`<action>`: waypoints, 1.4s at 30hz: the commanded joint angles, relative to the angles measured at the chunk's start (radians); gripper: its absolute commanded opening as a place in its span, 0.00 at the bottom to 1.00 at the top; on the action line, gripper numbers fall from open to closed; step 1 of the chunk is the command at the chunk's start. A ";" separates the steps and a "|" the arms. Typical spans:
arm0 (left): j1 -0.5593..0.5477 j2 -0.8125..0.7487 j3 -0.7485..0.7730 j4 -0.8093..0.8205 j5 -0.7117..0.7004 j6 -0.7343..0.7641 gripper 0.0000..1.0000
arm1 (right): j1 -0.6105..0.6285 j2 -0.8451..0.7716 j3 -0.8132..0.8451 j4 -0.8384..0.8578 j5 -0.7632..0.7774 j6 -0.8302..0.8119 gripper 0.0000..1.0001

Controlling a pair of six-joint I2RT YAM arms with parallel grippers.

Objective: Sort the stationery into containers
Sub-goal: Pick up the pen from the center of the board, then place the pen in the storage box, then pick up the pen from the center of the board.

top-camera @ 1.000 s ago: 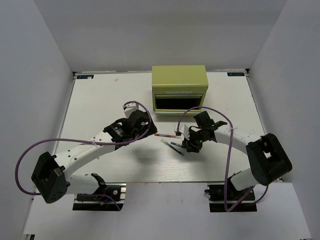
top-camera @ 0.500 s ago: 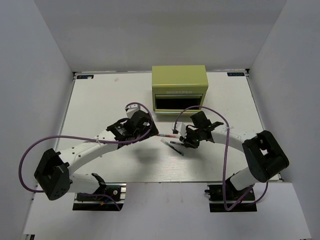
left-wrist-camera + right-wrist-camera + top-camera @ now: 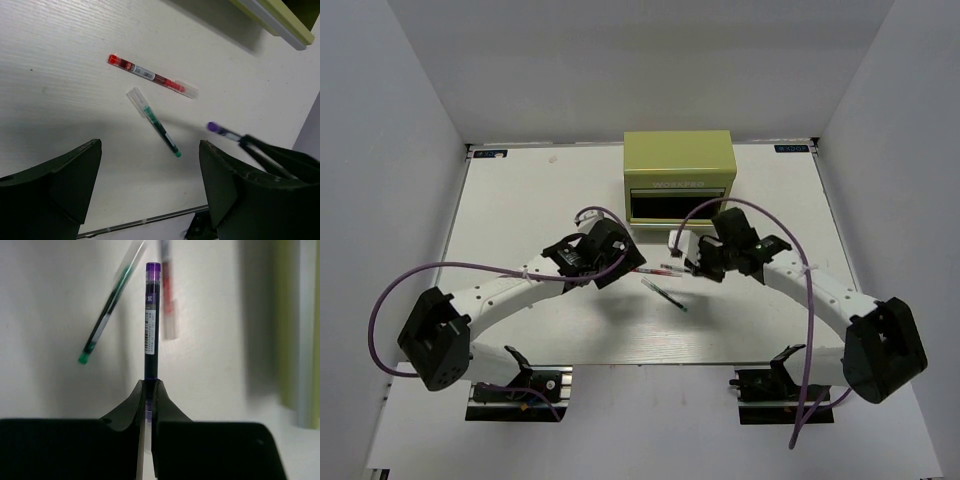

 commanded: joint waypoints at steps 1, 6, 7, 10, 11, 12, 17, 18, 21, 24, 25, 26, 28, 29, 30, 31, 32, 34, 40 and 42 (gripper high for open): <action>0.004 0.024 0.035 0.034 0.056 -0.108 0.88 | -0.007 -0.010 0.145 0.033 0.011 -0.044 0.00; 0.004 0.063 0.045 0.019 0.077 -0.258 0.87 | -0.013 0.096 0.233 0.119 0.126 -0.108 0.00; 0.004 0.076 0.045 0.019 0.077 -0.275 0.86 | -0.013 0.111 0.256 0.156 0.137 -0.127 0.00; 0.004 0.101 0.045 0.019 0.077 -0.343 0.83 | -0.017 0.200 0.320 0.177 0.194 -0.160 0.00; 0.013 0.113 0.054 0.019 0.068 -0.354 0.83 | -0.022 0.243 0.340 0.189 0.212 -0.167 0.00; 0.014 0.113 0.054 0.008 0.053 -0.364 0.82 | -0.022 0.258 0.348 0.194 0.221 -0.185 0.00; 0.014 0.153 0.104 -0.012 0.022 -0.394 0.81 | -0.031 0.352 0.426 0.217 0.274 -0.243 0.00; 0.024 0.167 0.104 -0.012 0.022 -0.394 0.81 | -0.034 0.376 0.431 0.222 0.278 -0.246 0.00; 0.024 0.194 0.114 -0.012 0.022 -0.413 0.79 | -0.042 0.403 0.457 0.222 0.289 -0.265 0.00; 0.044 0.219 0.123 -0.001 0.040 -0.440 0.76 | -0.048 0.418 0.465 0.231 0.295 -0.280 0.09; 0.044 0.236 0.123 0.011 0.040 -0.452 0.75 | -0.047 0.424 0.472 0.228 0.295 -0.285 0.16; 0.053 0.245 0.123 0.011 0.053 -0.452 0.75 | -0.048 0.432 0.478 0.216 0.297 -0.286 0.25; 0.053 0.274 0.123 0.022 0.077 -0.461 0.73 | -0.053 0.438 0.489 0.216 0.297 -0.265 0.38; 0.063 0.285 0.132 0.022 0.077 -0.470 0.73 | -0.059 0.430 0.491 0.219 0.286 -0.250 0.40; 0.063 0.296 0.143 0.022 0.086 -0.470 0.73 | -0.057 0.421 0.488 0.220 0.278 -0.240 0.42; 0.072 0.317 0.143 0.032 0.086 -0.470 0.73 | -0.057 0.409 0.488 0.219 0.271 -0.234 0.44; 0.072 0.328 0.169 0.032 0.086 -0.470 0.72 | -0.065 0.404 0.489 0.210 0.252 -0.205 0.44; 0.081 0.349 0.189 0.032 0.096 -0.470 0.72 | -0.071 0.374 0.489 0.191 0.234 -0.181 0.44; 0.081 0.435 0.294 -0.076 0.116 -0.470 0.69 | -0.091 0.231 0.407 0.151 0.062 -0.033 0.32; 0.081 0.467 0.316 -0.109 0.116 -0.470 0.63 | -0.090 0.176 0.323 0.177 0.010 -0.004 0.32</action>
